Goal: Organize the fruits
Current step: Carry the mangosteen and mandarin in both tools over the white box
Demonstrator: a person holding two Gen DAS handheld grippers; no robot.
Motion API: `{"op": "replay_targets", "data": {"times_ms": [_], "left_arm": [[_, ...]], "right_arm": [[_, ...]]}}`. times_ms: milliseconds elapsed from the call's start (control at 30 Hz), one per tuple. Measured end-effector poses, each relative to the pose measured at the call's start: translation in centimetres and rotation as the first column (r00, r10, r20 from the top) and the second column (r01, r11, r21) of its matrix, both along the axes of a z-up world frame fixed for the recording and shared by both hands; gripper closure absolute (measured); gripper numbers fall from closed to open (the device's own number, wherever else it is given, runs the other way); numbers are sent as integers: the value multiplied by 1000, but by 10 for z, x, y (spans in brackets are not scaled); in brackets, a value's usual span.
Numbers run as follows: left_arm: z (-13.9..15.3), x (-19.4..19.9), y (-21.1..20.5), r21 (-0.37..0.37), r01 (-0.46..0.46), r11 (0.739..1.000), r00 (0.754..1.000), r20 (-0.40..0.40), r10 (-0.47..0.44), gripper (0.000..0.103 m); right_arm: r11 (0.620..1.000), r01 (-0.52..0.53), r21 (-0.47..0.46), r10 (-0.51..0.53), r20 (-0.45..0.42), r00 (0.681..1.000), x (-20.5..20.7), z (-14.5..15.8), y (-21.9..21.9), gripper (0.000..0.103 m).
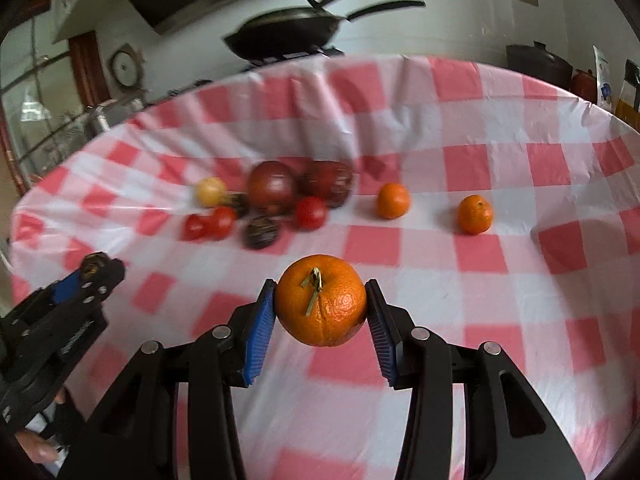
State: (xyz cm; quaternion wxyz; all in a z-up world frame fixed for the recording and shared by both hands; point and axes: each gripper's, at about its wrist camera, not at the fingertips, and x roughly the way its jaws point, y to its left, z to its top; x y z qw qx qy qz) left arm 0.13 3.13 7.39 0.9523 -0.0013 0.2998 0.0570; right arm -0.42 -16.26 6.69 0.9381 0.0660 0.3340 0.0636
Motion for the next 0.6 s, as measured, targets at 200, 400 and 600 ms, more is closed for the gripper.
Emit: {"op": "replay_targets", "data": {"times_ms": [200,400,600], "left_arm": [[-9,-53,38,1,-52,999,999,7,52,64],[-4,-100,80,4,-90,996,996,26,90,64],[4,-134,116,4,-127,992,991,36,127,64]], "right_arm": [[996,-84,2,84,-3,996,-53,1,42,59],[979,-201,-32,201,-19,979,-91,0,91,59],[951,-301,-69,300,-16,954,-117,8,138,59]]}}
